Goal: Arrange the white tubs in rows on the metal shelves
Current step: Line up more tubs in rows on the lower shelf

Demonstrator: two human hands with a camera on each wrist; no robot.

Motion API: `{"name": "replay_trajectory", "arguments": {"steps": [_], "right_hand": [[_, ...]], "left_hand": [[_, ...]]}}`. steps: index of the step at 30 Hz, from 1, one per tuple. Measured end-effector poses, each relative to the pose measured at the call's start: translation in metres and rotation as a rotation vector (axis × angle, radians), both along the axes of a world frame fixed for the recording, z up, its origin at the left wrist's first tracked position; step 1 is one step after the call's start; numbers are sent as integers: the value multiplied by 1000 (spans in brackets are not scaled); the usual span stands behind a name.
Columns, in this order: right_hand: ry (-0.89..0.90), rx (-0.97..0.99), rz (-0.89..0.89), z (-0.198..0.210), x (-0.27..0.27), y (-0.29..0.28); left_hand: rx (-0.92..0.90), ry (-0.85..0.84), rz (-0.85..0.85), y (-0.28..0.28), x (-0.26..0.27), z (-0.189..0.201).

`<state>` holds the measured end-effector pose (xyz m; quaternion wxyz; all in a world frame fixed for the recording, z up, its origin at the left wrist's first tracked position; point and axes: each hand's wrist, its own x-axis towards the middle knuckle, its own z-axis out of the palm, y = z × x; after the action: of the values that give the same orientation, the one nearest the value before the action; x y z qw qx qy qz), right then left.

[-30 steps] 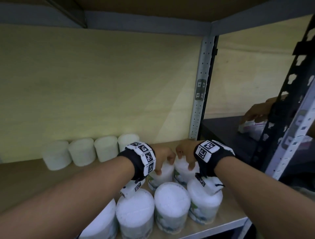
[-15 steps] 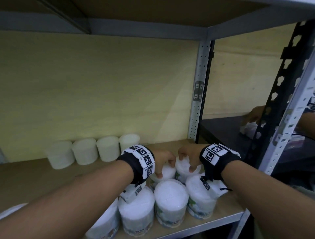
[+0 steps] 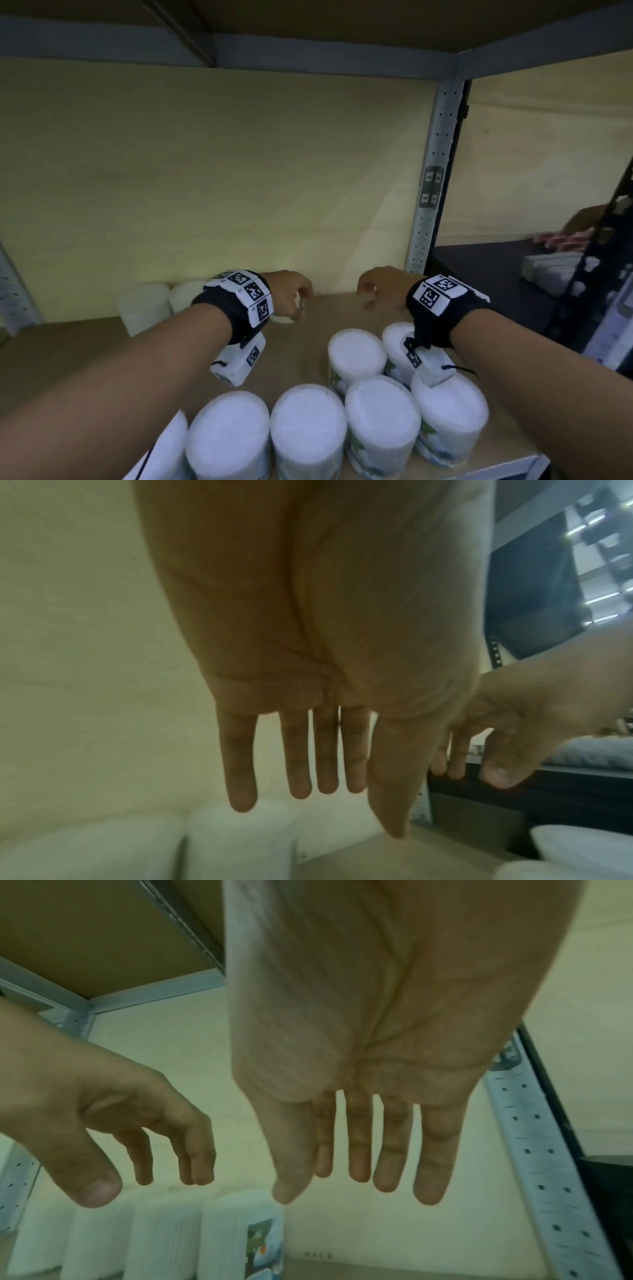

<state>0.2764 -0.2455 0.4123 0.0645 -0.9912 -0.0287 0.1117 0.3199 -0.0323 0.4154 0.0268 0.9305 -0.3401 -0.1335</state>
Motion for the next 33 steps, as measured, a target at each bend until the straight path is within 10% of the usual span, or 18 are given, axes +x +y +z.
{"name": "replay_trajectory", "arguments": {"steps": [33], "right_hand": [[16, -179, 76, -39, 147, 133]], "left_hand": [[-174, -104, 256, 97, 120, -63]]}}
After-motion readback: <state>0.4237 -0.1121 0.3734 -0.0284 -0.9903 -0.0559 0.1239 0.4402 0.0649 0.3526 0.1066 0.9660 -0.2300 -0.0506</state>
